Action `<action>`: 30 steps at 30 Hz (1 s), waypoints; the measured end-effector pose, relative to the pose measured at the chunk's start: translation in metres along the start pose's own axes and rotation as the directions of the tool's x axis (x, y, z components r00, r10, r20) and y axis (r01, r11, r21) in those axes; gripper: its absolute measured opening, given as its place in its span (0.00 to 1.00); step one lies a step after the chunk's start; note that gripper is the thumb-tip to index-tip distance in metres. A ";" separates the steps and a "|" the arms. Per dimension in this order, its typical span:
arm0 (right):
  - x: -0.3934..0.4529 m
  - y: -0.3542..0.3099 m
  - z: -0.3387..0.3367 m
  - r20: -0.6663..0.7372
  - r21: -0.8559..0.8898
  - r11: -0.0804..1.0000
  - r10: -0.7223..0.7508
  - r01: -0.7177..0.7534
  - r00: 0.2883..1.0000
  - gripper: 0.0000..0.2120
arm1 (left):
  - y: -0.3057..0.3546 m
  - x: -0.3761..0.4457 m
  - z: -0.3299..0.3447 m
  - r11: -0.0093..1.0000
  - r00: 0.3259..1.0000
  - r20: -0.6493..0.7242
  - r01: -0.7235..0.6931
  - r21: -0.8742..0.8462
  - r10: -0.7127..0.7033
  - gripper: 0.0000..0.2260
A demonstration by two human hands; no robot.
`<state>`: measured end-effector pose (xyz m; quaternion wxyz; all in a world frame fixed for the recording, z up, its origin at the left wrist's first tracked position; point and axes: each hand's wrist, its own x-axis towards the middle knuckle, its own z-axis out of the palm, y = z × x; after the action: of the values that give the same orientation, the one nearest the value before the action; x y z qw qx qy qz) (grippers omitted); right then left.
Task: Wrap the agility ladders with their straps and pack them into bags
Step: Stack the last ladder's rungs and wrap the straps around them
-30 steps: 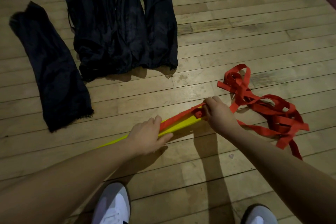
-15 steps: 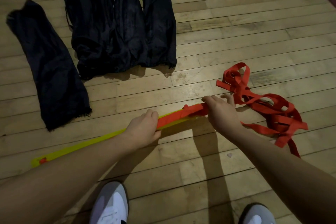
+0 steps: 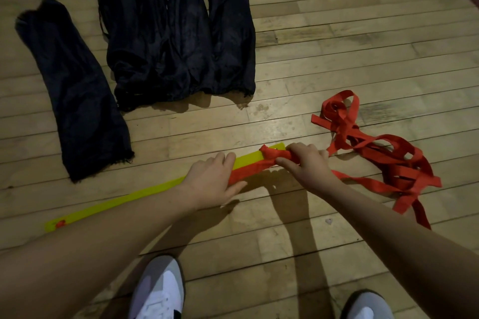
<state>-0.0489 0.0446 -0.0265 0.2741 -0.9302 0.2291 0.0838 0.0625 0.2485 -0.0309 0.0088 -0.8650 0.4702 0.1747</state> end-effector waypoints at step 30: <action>-0.002 -0.019 0.006 0.303 0.466 0.884 -0.105 -0.051 0.947 0.11 | 0.003 0.012 -0.020 0.874 0.965 0.263 0.127 -0.469 0.000 0.13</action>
<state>-0.0423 0.0630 -0.0220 0.5247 -0.8138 0.1817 0.1718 0.0711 0.2337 -0.0156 -0.1406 -0.8253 0.3780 0.3952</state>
